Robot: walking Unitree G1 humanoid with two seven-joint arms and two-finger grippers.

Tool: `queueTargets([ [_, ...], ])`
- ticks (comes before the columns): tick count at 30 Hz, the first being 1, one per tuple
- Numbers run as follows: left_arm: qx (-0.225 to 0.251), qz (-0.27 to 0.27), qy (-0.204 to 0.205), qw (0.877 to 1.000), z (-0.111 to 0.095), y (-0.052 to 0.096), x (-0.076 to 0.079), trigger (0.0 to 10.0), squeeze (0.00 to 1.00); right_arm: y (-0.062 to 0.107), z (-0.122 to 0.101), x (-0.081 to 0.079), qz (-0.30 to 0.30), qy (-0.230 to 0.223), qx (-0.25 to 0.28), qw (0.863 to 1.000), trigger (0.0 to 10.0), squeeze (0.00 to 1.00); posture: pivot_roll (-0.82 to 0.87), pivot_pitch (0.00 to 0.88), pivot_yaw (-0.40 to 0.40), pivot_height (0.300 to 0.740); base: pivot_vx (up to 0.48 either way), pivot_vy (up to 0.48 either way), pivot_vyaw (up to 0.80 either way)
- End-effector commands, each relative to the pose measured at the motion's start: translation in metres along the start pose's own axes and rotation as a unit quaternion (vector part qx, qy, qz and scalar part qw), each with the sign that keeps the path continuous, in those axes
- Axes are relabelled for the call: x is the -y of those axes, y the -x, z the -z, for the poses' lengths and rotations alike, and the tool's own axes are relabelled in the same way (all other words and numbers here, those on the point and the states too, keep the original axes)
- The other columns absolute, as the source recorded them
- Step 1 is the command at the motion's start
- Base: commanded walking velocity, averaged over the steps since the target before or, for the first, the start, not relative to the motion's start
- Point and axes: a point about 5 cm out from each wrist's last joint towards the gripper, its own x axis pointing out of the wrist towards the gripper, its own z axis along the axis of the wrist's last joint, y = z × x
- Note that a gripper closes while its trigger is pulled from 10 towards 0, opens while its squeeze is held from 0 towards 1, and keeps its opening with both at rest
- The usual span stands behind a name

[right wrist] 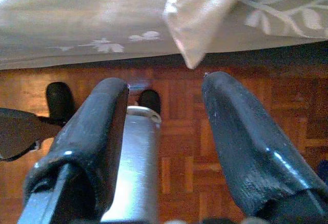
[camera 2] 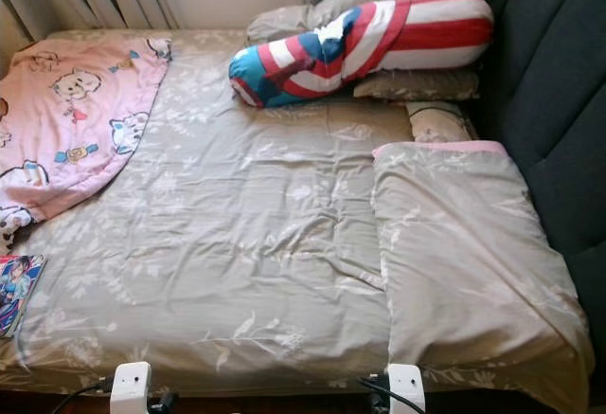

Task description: Clean up the room

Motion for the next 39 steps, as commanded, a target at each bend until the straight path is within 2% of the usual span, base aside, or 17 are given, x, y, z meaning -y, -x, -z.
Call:
queueTargets([
  [1, -0.019, -0.009, 0.001, 1.000, 0.0101, 0.0034, -0.0058, 10.0, 0.00, 0.0009, 0.0061, -0.0031, -0.005, 0.002, -0.011, 1.000, 10.0, 0.00, 0.05, 0.132, 0.006, 0.740, 0.000, 0.420, 0.00],
  [4, -0.019, -0.009, 0.003, 1.000, 0.0101, 0.0034, -0.0057, 10.0, 0.00, 0.0009, 0.0048, -0.0037, -0.011, 0.019, -0.007, 1.000, 10.0, 0.00, 0.05, 0.133, 0.005, 0.740, 0.000, 0.000, 0.53],
  [7, -0.019, -0.009, 0.004, 1.000, 0.0101, 0.0034, -0.0057, 10.0, 0.00, 0.0009, 0.0050, -0.0043, -0.012, 0.013, -0.007, 1.000, 10.0, 0.00, 0.05, 0.133, 0.005, 0.740, 0.000, 0.000, 0.80],
  [11, -0.019, -0.009, 0.004, 1.000, 0.0101, 0.0034, -0.0057, 10.0, 0.00, 0.0008, 0.0049, -0.0049, -0.011, -0.003, -0.005, 1.000, 10.0, 0.00, 0.05, 0.133, 0.006, 0.740, 0.000, 0.225, 0.00],
  [23, -0.019, -0.010, 0.004, 1.000, 0.0099, 0.0033, -0.0057, 10.0, 0.00, 0.0009, 0.0059, -0.0041, -0.010, -0.004, -0.009, 1.000, 10.0, 0.00, 0.05, 0.135, 0.006, 0.740, 0.000, 0.000, 0.00],
  [39, -0.018, -0.011, 0.005, 1.000, 0.0100, 0.0033, -0.0050, 10.0, 0.00, 0.0007, 0.0060, -0.0061, -0.015, 0.008, -0.012, 1.000, 10.0, 0.00, 0.05, 0.136, 0.003, 0.740, 0.000, 0.431, 0.00],
])
